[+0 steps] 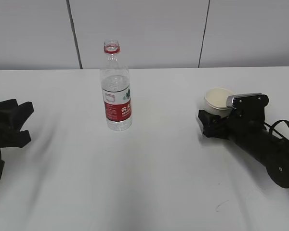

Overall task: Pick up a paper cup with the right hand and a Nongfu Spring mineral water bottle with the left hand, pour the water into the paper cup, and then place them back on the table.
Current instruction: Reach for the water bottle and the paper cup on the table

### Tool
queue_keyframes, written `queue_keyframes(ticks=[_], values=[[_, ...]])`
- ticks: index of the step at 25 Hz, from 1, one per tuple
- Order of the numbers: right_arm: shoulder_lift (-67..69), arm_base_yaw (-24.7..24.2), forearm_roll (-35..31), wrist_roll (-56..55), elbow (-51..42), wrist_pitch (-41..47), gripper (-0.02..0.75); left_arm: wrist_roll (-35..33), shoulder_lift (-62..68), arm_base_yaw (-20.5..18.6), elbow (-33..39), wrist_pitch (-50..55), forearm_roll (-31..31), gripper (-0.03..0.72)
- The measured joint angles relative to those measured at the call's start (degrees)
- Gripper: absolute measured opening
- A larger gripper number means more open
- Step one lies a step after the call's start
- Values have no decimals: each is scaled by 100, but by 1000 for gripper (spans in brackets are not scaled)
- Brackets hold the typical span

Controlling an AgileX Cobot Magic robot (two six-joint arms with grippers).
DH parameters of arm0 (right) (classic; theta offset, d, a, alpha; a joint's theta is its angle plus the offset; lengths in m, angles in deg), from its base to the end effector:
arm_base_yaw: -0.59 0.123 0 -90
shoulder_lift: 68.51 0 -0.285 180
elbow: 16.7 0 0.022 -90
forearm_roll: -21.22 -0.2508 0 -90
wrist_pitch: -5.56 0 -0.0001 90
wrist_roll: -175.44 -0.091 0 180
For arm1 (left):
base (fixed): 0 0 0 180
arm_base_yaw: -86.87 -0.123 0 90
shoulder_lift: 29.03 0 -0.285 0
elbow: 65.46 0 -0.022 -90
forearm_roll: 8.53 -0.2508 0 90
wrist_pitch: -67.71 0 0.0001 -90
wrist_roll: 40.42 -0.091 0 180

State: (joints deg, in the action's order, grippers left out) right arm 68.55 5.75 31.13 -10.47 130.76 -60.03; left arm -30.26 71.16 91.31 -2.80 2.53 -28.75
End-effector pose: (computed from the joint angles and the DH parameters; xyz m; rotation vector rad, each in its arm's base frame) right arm 0.3599 0.0468 0.0521 -0.1651 1.8163 0.2288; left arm 0.2278 -0.0463 0.1566 0.2816 1.7109 -0.3503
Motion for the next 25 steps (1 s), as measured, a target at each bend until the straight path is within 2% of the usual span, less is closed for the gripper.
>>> queue_keyframes(ticks=[4,7,9,15,21,25], values=[[0,0,9,0,0,0,515,0,0,2,-7,0,-142,376],[0,0,30,0,0,0,507,0,0,2,-7,0,-307,460],[0,0,157,0,2,0,507,0,12,2,-7,0,-480,491],[0,0,1132,0,2,-11,507,-33,387,12,-29,-7,-684,510],[0,0,1541,0,12,-20,506,-60,1002,55,-396,-7,-1044,511],[0,0,1664,0,14,-20,506,-60,1361,300,-826,-7,-1042,511]])
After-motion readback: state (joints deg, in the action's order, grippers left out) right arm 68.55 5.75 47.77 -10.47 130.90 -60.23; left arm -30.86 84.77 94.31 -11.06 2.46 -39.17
